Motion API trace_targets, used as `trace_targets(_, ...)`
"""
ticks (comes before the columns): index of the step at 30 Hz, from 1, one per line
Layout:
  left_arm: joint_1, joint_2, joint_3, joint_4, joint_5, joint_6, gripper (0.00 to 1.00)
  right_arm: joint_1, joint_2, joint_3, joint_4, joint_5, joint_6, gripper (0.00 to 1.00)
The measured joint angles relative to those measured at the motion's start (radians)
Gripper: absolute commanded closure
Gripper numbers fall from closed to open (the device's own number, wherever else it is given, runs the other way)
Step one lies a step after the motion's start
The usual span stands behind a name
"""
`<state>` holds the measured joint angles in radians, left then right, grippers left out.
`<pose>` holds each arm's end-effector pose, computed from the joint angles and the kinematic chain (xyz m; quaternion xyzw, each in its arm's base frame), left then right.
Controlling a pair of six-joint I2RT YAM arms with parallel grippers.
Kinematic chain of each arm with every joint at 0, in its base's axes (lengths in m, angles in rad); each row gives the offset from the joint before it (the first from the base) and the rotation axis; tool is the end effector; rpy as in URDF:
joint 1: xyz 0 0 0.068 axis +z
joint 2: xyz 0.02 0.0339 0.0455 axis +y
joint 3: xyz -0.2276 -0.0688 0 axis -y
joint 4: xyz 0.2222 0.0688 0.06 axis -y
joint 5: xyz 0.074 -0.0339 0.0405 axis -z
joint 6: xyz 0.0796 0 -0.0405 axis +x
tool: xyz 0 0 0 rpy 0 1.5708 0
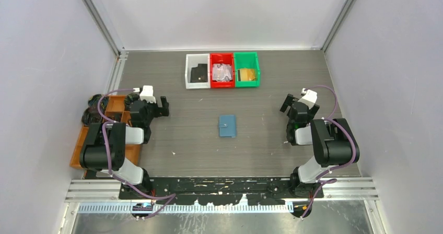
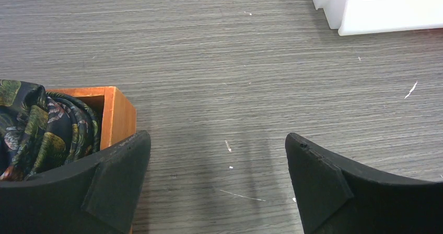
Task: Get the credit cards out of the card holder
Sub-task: Open the card holder at the center of the board.
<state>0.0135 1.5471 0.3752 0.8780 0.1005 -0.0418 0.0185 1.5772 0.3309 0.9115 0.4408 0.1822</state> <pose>0.3029 -0.0039 0.1152 0.0077 0.8025 -0.0488 0.5946 0.2876 -0.0286 0.1017 0.1913 0.7823 -0.1206 0.5804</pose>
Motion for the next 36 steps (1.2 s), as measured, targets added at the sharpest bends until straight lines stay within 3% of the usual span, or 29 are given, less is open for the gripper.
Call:
trace_targets(18,0.002,-0.004,0.006,-0.028,0.006,0.000,0.00,0.007,-0.031,0.000,-0.032,0.030,0.006,0.00)
trace_targets(23,0.026,-0.020,0.201,-0.367,0.013,0.000,0.00,0.019,-0.218,0.088,-0.291,0.151,0.058,0.00)
trace_targets(29,0.048,-0.041,0.435,-0.681,0.022,0.032,0.00,0.013,-0.348,0.309,-0.574,0.177,0.220,0.01)
trace_targets(36,0.053,-0.106,0.589,-1.046,0.116,0.050,0.00,-0.003,-0.333,0.570,-0.959,-0.022,0.451,0.01)
